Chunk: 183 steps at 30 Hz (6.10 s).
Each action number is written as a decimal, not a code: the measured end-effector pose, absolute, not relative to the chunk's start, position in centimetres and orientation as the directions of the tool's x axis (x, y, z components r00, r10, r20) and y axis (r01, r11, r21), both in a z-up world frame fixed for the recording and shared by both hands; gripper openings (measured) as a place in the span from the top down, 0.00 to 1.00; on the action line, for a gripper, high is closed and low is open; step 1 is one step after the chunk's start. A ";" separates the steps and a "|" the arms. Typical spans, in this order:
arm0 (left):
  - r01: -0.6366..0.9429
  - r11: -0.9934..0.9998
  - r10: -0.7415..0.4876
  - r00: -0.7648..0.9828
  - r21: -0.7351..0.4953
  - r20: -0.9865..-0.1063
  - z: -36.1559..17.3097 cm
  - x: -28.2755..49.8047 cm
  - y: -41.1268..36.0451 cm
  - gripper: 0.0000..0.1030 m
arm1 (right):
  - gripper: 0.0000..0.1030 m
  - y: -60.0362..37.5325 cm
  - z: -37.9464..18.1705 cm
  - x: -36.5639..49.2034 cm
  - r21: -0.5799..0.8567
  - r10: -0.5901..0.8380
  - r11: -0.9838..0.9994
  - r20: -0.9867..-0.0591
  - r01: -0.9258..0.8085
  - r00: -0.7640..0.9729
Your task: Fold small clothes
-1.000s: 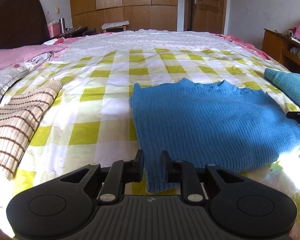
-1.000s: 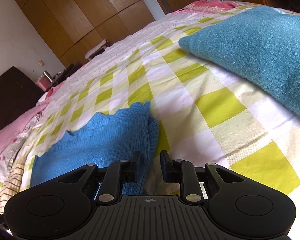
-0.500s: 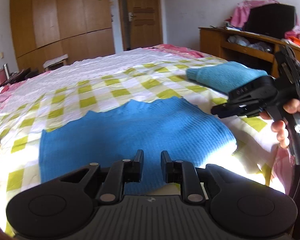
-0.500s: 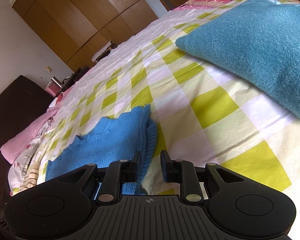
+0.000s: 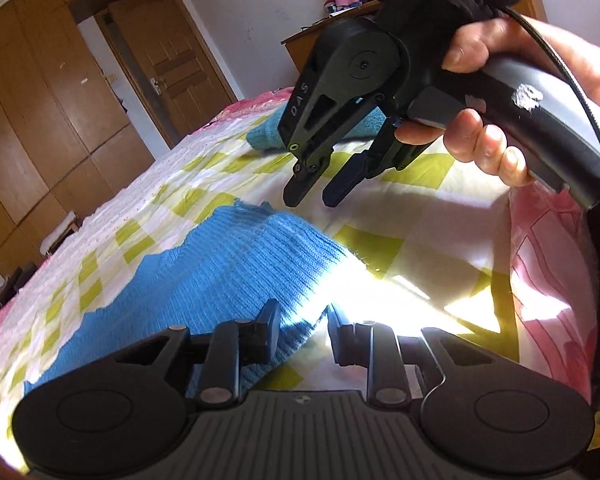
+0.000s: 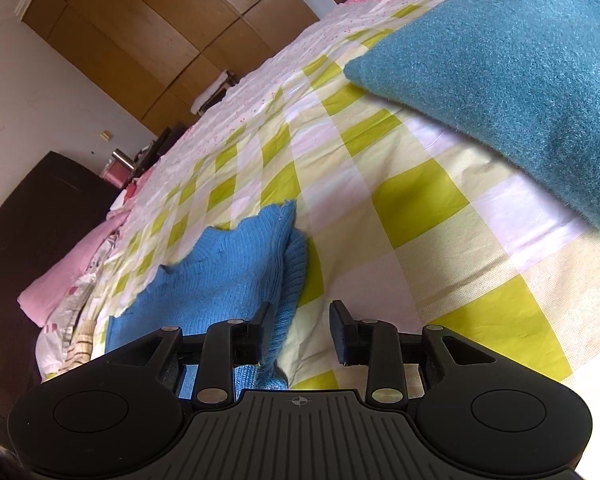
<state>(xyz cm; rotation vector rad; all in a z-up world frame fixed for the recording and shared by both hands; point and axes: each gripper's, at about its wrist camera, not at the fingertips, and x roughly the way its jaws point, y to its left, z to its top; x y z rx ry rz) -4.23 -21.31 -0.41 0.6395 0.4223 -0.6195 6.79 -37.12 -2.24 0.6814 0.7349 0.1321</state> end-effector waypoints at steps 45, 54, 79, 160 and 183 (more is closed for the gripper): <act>0.644 0.765 -0.554 0.656 -0.002 -0.512 5.0 0.6 -17.7 0.81 | 0.44 -38.0 -5.5 9.3 0.874 0.537 0.453 -0.425 0.175 0.729; 0.658 0.753 -0.566 0.644 -0.003 -0.515 5.0 0.2 -17.3 0.81 | 0.42 -35.9 -5.2 11.6 0.858 0.525 0.476 -0.453 0.193 0.720; 0.488 0.831 -0.554 0.765 -0.267 -0.329 8.4 0.0 -5.5 0.81 | 0.86 -23.1 7.2 14.7 0.685 0.460 0.728 -0.443 -0.040 0.770; 0.131 0.991 -0.110 0.801 -0.007 -0.588 1.5 4.4 4.4 0.72 | 0.71 -9.0 2.8 7.1 0.187 0.451 0.874 -0.657 -0.449 0.604; 0.161 0.986 -0.098 0.793 0.051 -0.601 2.4 7.7 2.6 0.72 | 0.70 -7.4 0.1 6.6 0.255 0.498 0.847 -0.686 -0.465 0.530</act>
